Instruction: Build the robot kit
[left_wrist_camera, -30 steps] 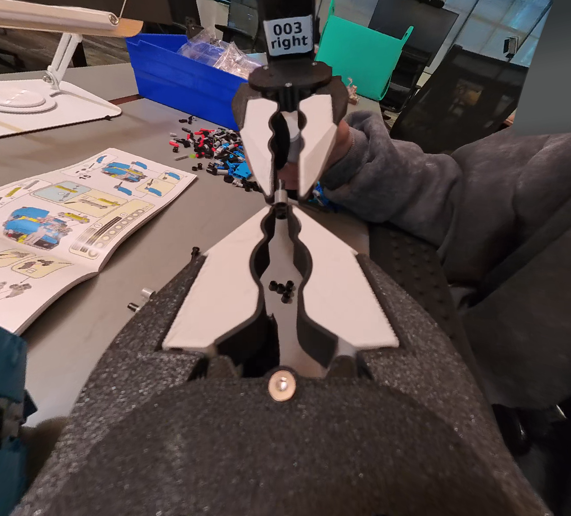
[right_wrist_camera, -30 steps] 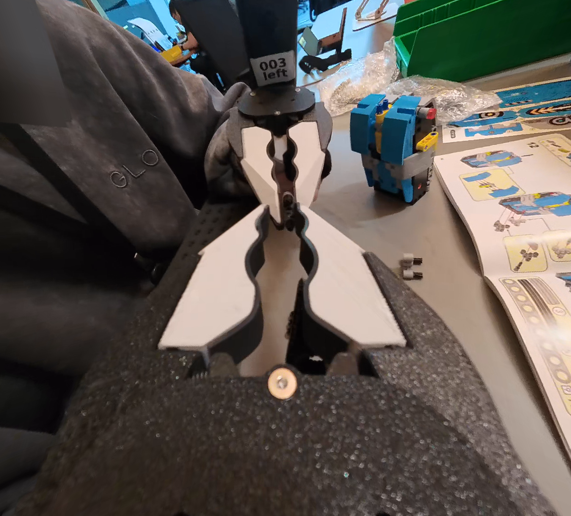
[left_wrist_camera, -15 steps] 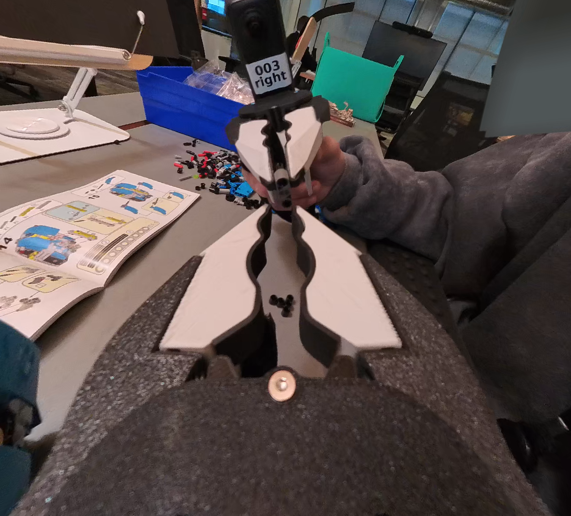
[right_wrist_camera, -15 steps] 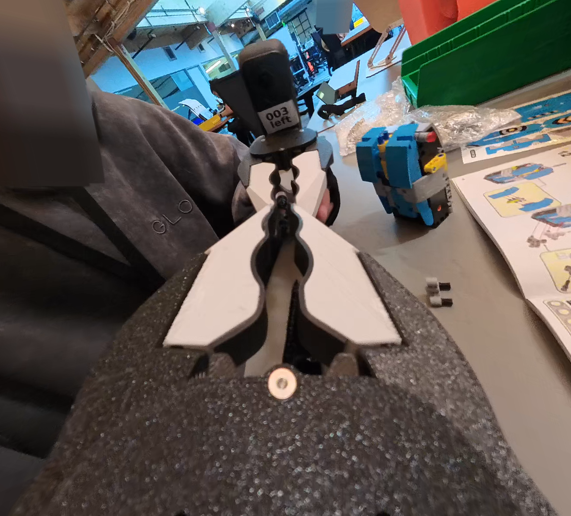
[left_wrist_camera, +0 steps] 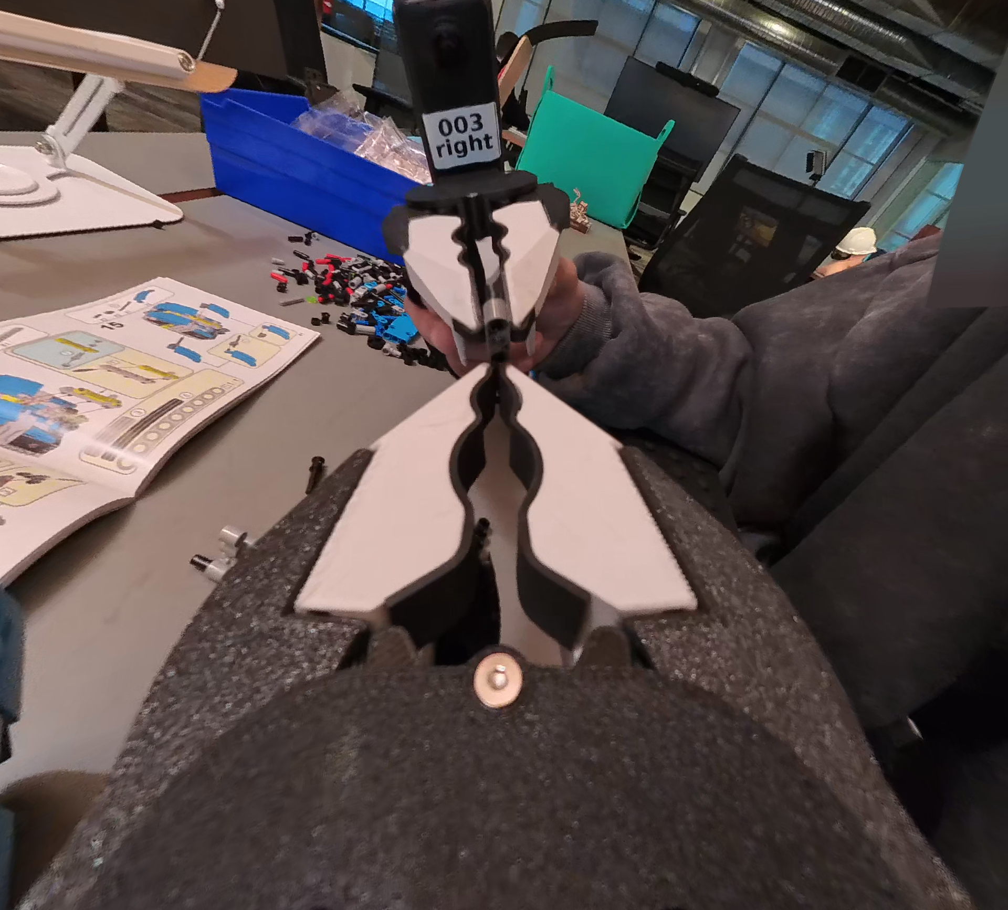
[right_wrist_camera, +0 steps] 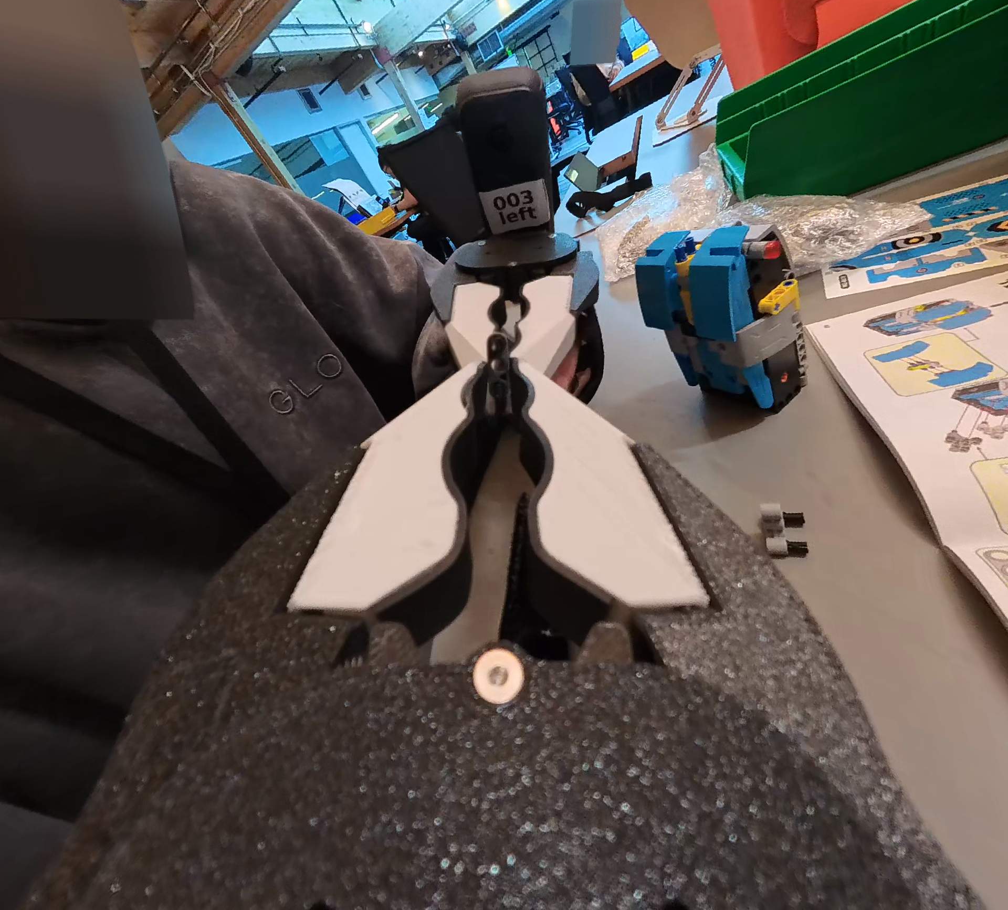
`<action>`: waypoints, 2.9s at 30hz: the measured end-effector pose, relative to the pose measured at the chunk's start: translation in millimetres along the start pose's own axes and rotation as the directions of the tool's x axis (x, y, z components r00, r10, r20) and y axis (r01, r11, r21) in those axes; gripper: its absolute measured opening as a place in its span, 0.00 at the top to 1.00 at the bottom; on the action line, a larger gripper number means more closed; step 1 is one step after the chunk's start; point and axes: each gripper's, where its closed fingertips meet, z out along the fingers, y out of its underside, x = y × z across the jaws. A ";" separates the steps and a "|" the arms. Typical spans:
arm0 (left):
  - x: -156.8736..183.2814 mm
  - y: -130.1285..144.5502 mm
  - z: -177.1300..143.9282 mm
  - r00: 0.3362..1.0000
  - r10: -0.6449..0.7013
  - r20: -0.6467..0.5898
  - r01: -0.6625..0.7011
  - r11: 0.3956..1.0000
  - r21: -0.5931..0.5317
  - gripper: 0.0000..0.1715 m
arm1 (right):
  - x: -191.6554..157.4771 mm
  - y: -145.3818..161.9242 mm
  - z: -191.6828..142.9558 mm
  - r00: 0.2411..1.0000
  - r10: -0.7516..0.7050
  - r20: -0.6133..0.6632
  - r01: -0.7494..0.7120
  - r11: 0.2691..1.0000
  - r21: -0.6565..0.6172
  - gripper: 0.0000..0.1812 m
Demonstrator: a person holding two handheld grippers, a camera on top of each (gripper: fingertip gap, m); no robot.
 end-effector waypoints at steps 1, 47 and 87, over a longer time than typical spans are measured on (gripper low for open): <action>-1.0 -0.9 -0.6 1.000 0.003 0.006 -0.003 1.000 0.004 1.00 | 0.4 1.5 0.3 1.000 0.002 0.000 -0.002 1.000 -0.008 0.96; -31.7 88.8 18.1 0.836 0.540 0.102 -0.412 0.740 -0.532 0.96 | 52.2 85.1 -55.5 0.868 -0.338 -0.364 0.003 0.737 -0.676 0.87; -45.4 93.3 11.9 0.795 0.583 0.166 -0.394 0.705 -0.589 0.89 | 52.8 113.0 -53.1 0.888 -0.341 -0.307 -0.007 0.659 -0.753 0.85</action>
